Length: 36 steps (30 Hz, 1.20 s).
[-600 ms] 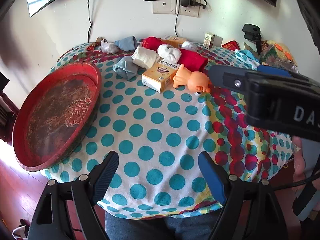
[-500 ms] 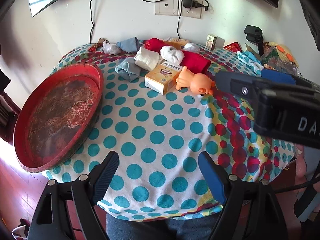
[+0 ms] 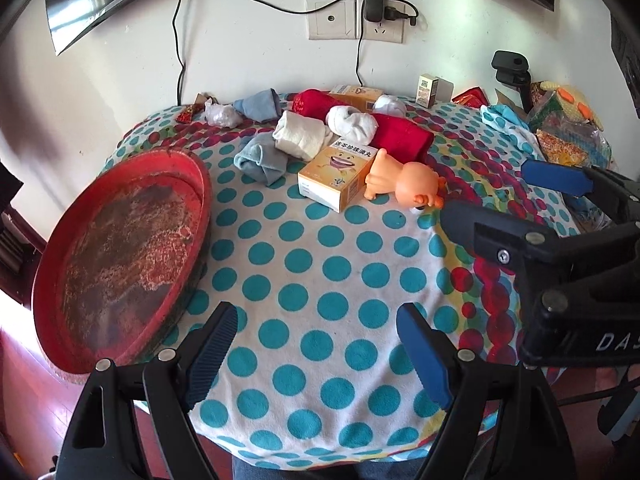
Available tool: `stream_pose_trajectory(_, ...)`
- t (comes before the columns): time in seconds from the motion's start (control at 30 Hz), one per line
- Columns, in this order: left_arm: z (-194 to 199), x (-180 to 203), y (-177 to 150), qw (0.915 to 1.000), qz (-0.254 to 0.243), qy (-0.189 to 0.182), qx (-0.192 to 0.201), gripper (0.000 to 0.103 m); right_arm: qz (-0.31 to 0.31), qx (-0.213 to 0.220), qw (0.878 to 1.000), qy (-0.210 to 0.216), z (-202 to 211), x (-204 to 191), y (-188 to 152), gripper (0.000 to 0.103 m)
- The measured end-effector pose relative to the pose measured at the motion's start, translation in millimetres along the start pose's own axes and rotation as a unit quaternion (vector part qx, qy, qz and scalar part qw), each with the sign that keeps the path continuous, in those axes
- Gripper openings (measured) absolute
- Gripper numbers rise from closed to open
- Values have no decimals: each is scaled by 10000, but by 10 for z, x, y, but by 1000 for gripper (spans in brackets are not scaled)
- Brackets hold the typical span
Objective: Organize objects
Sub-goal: 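Grasp the yellow medicine box with the left gripper while the right grasps the orange pig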
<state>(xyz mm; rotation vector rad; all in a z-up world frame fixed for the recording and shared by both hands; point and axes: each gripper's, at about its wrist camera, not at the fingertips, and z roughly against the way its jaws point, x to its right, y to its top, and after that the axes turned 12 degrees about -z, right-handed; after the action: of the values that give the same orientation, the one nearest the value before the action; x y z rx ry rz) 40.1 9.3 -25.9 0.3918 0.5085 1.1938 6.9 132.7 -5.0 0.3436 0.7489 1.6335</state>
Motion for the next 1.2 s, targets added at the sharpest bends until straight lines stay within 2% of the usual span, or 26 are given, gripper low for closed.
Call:
stream_pose_trajectory(0.07, -36, 0, 27, 9999, -74, 104, -8, 84, 5, -41, 10000, -6, -47, 21, 6, 91)
stream_pose_trajectory(0.13, -103, -25, 54, 9997, -109, 180, -78, 84, -18, -151, 9999, 39, -121, 55, 13, 88)
stream_pose_trajectory(0.23, -209, -100, 86, 9998, -69, 80, -156, 84, -38, -268, 9996, 46, -251, 113, 15, 81)
stream_pose_trajectory(0.33, -339, -159, 131, 9995, -125, 145, -236, 84, -69, -391, 9992, 22, -415, 178, 31, 75)
stream_pose_trajectory(0.4, -405, -183, 162, 9994, -195, 129, -272, 84, -86, -430, 9990, 26, -533, 219, 60, 75)
stream_pose_trajectory(0.63, -659, -379, 371, 9991, -99, -331, -239, 84, 22, -470, 9989, -11, -895, 304, 205, 74)
stream_pose_trajectory(0.73, -753, -392, 467, 9988, -203, -370, -265, 84, 110, -473, 9988, -6, -1013, 326, 243, 74)
stream_pose_trajectory(0.87, -836, -353, 581, 9973, -447, -544, -204, 84, 191, -599, 9980, 63, -1168, 338, 257, 67)
stream_pose_trajectory(1.03, -999, -286, 715, 9946, -800, -619, -248, 84, 135, -573, 9981, 208, -1197, 403, 260, 55)
stream_pose_trajectory(1.2, -1144, -220, 840, 9925, -1003, -632, -310, 84, -165, -328, 9993, 79, -1071, 622, 253, 55)
